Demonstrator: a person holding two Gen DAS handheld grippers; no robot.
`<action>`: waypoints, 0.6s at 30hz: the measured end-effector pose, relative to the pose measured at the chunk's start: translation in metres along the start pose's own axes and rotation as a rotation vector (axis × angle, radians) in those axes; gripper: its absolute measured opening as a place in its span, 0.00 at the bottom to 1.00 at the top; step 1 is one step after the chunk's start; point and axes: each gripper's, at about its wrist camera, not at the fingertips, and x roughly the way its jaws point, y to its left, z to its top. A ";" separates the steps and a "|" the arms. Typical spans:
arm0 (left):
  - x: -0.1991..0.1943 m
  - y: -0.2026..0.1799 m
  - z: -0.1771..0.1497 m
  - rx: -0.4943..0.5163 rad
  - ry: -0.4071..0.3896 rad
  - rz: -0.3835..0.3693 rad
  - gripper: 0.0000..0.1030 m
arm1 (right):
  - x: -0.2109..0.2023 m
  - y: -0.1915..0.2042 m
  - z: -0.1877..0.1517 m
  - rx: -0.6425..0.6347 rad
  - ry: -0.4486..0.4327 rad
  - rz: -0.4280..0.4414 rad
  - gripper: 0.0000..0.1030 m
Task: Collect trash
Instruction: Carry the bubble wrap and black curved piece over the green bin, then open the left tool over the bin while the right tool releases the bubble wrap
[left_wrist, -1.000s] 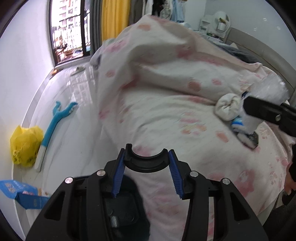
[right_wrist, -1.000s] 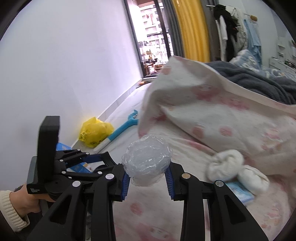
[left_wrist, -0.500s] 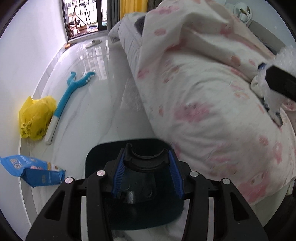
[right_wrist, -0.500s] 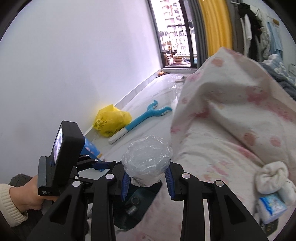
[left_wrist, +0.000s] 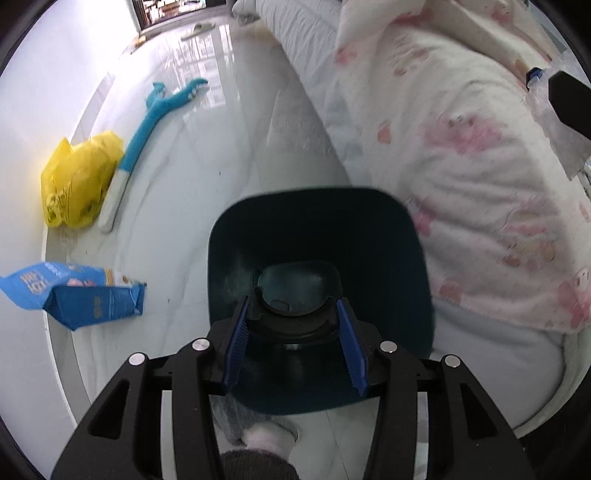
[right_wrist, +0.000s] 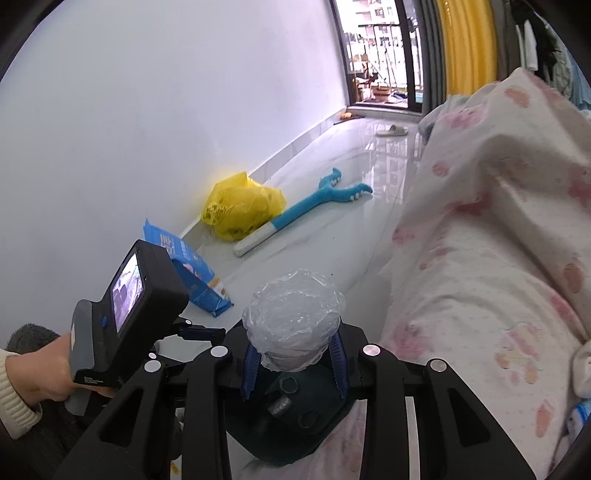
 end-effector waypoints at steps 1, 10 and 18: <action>0.002 0.003 -0.002 -0.005 0.011 -0.003 0.50 | 0.004 0.002 0.000 -0.002 0.007 0.002 0.33; 0.000 0.026 -0.013 -0.028 0.032 -0.012 0.68 | 0.038 0.020 -0.002 -0.008 0.086 0.013 0.33; -0.012 0.047 -0.018 -0.053 -0.002 -0.018 0.75 | 0.074 0.027 -0.006 -0.012 0.158 0.013 0.33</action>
